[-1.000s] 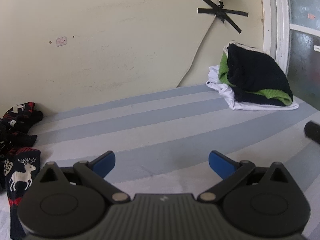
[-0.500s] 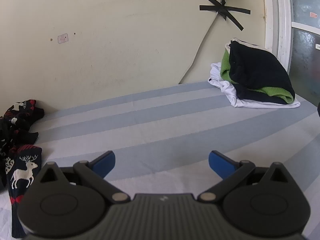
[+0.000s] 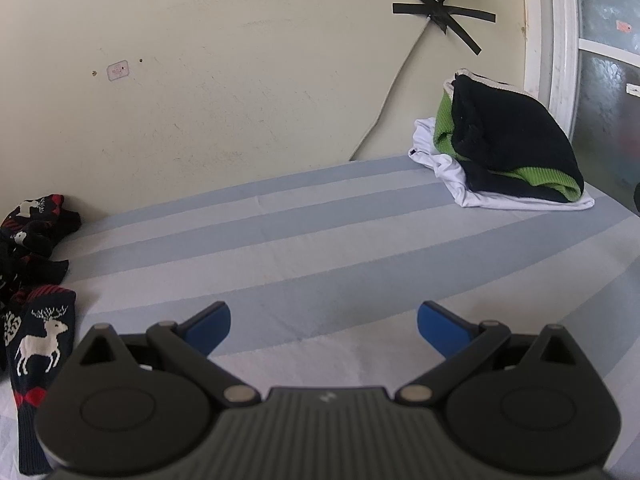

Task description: Fold small clothes

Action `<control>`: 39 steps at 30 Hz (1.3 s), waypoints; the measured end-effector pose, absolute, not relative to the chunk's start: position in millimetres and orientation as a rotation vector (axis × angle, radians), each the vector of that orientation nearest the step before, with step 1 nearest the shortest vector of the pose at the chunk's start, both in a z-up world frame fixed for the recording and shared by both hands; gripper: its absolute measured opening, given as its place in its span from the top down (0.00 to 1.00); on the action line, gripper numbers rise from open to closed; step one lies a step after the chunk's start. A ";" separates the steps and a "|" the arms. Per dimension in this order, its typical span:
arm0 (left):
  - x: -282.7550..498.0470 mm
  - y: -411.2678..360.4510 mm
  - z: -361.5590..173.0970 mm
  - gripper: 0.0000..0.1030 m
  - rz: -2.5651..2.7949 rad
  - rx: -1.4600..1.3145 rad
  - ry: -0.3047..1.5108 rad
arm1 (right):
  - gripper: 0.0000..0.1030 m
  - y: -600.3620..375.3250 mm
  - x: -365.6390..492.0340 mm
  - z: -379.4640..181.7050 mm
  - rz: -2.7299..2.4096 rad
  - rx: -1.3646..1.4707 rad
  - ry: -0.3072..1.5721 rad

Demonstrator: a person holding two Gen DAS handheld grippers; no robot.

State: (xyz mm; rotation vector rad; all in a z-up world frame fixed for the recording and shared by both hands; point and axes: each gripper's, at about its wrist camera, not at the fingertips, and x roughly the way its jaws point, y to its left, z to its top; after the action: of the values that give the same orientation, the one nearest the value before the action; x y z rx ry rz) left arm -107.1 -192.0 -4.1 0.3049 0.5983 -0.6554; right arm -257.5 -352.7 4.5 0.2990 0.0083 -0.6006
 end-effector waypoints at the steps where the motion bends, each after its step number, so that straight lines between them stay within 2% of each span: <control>1: -107.3 -192.1 -4.2 0.00 -0.657 0.306 0.599 | 0.00 -352.4 -257.4 4.6 -0.600 0.298 0.008; 39: -109.0 -192.4 -5.0 0.00 -0.673 0.304 0.612 | 0.00 -350.6 -254.9 4.3 -0.601 0.290 0.012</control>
State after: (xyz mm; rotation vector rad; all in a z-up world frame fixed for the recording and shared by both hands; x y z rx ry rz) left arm -109.0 -192.4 -5.0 0.3044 0.6117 -0.6731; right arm -254.9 -350.6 4.3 0.2901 0.0121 -0.6011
